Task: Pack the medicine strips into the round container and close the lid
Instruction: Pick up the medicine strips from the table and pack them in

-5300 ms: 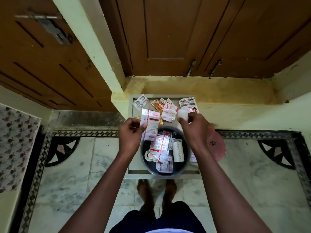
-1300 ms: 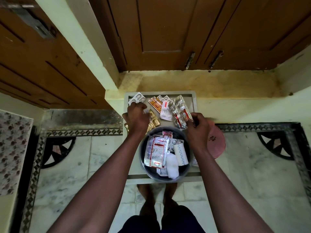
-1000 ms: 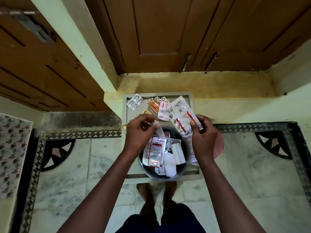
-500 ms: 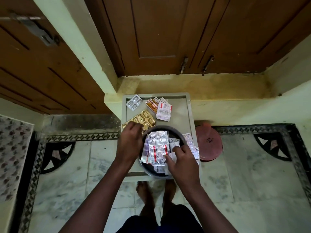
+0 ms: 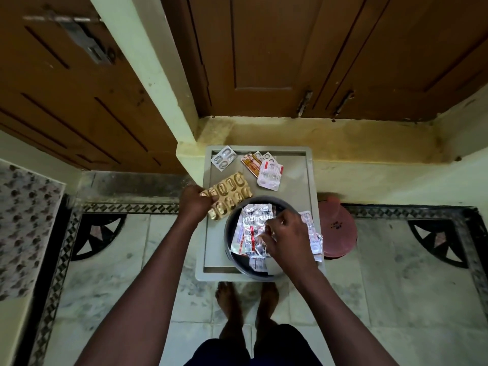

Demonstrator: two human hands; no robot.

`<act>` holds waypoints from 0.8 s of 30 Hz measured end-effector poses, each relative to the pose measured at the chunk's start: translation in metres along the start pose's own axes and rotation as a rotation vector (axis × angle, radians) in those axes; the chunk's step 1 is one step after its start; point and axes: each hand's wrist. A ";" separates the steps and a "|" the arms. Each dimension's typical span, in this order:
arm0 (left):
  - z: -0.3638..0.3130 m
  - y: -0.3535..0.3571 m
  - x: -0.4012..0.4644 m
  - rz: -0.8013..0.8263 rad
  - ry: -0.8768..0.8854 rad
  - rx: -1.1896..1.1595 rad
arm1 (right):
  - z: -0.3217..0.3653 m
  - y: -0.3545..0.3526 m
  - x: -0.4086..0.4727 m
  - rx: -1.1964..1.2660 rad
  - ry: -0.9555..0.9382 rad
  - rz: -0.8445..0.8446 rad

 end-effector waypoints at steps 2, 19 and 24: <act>-0.002 -0.012 -0.015 0.002 -0.101 -0.288 | -0.002 -0.001 0.001 0.046 0.014 -0.009; -0.003 0.045 -0.148 0.103 0.166 0.165 | -0.012 -0.023 -0.004 0.697 0.366 -0.233; -0.006 0.051 -0.148 0.151 0.174 0.496 | -0.004 -0.018 -0.006 0.533 0.157 -0.209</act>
Point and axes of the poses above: each hand's wrist, its own x-axis towards the middle knuckle, its own y-axis out of the palm, z = x × y, and after that the axes turned 3 degrees about x, right-handed
